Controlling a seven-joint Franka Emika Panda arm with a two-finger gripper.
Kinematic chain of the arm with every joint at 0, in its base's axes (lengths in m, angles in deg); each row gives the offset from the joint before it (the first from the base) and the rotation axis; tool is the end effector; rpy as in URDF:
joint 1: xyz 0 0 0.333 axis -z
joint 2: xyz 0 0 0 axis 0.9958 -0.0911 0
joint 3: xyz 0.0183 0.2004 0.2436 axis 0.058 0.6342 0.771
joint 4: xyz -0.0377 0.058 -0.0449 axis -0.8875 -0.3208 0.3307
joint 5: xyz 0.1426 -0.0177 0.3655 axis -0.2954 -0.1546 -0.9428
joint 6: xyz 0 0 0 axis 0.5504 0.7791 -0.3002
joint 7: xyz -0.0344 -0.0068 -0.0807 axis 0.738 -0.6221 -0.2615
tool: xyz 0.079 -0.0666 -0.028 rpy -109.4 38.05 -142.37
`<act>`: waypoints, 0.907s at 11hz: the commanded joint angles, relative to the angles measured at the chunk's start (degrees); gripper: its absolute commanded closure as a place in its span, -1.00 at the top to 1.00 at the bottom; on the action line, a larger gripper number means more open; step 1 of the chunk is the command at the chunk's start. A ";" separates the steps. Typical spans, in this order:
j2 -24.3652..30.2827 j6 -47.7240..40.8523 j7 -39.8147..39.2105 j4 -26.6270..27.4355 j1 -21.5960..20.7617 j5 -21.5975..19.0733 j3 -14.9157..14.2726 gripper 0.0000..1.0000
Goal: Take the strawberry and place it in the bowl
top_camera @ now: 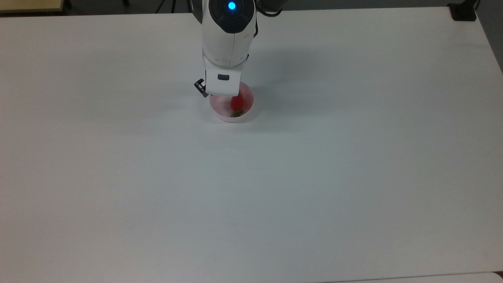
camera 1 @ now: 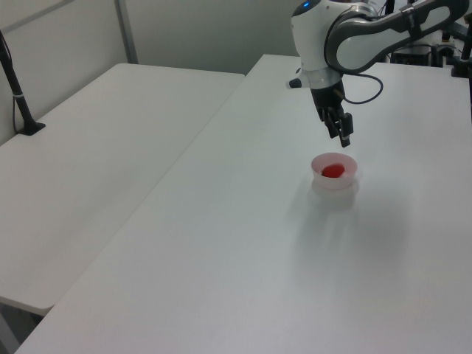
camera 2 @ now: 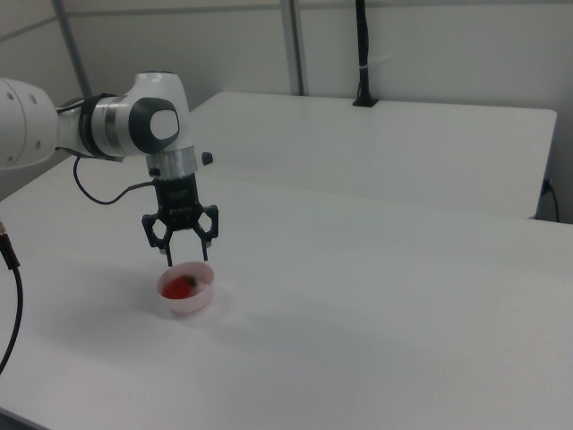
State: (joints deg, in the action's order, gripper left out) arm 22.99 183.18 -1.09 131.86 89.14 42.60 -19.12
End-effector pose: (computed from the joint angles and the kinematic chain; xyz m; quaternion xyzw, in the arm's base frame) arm 0.6047 0.0588 0.3968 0.9182 0.3709 -0.1377 0.0186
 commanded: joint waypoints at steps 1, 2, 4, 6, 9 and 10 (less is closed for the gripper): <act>1.44 -1.02 12.05 -2.27 0.02 -0.79 -0.56 1.00; 2.50 -1.11 19.07 -2.98 0.20 -0.79 -0.65 1.00; 4.60 -3.21 30.34 -4.99 0.20 -0.53 -0.83 1.00; 6.63 -3.14 35.99 -6.40 0.55 -0.53 -1.35 1.00; 10.41 -2.79 41.44 -7.29 3.36 -4.63 -1.79 1.00; 11.55 -3.22 42.33 -7.29 3.54 -5.53 -2.32 1.00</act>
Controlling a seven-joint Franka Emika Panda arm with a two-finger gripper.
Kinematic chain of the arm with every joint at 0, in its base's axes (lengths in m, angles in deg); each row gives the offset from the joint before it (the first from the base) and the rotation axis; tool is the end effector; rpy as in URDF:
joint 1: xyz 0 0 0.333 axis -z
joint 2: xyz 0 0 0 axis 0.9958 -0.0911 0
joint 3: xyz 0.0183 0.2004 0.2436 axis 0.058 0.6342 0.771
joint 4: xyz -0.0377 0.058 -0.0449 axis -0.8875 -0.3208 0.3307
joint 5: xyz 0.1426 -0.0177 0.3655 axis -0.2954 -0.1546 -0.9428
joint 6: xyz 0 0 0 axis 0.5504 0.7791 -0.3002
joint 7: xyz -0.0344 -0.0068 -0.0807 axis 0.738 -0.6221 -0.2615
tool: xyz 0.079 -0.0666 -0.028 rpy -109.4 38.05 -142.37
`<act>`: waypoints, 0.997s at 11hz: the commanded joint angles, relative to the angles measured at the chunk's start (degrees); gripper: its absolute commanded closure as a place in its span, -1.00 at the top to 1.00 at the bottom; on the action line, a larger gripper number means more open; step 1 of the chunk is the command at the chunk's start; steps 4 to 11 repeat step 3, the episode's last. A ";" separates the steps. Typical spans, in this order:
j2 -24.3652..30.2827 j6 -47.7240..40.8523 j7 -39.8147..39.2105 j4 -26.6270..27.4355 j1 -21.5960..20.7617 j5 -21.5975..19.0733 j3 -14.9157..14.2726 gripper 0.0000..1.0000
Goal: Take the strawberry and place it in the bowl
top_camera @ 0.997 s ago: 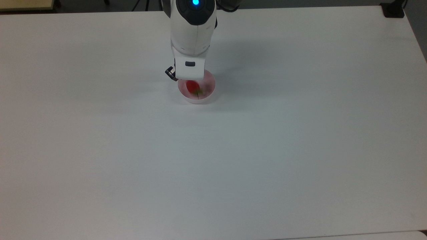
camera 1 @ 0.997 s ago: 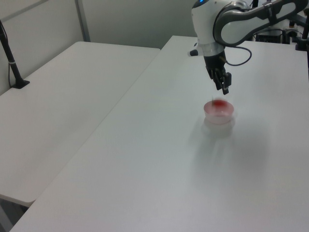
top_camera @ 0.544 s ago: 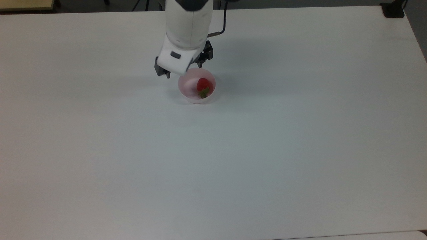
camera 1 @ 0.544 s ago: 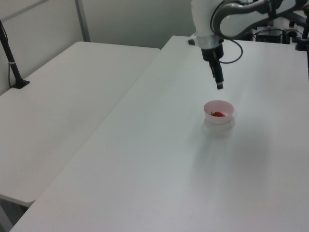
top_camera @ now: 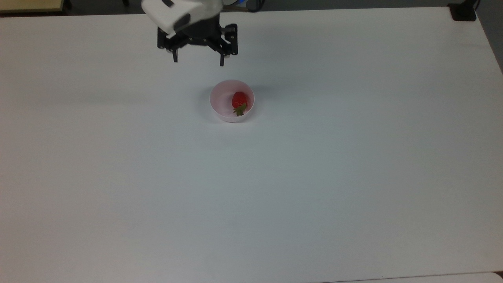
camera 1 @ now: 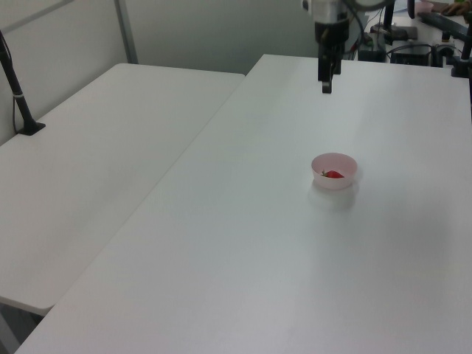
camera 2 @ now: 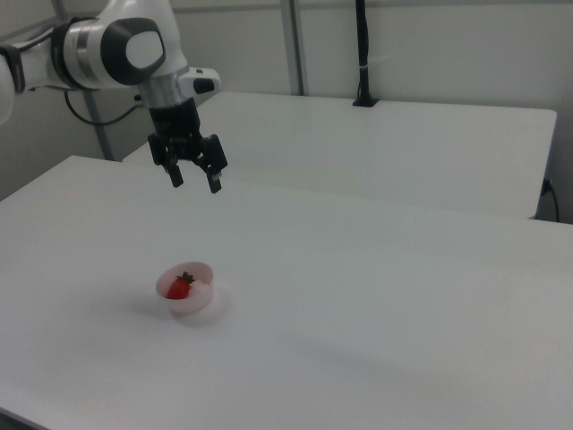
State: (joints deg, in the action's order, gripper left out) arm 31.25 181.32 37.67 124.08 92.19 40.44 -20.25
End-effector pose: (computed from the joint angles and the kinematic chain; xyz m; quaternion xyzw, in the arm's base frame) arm 0.6048 0.0193 0.5430 0.9987 -0.0070 -0.0056 0.0500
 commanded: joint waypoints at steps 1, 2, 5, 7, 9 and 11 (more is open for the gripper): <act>4.26 -1.54 3.58 0.67 0.58 -3.38 -1.19 1.00; 4.53 -1.81 3.58 0.75 0.67 -3.38 -1.28 1.00; 4.62 -1.81 3.41 0.67 0.76 -3.38 -1.72 1.00; 4.62 -1.81 3.41 0.67 0.76 -3.38 -1.72 1.00; 4.62 -1.81 3.41 0.67 0.76 -3.38 -1.72 1.00; 4.62 -1.81 3.41 0.67 0.76 -3.38 -1.72 1.00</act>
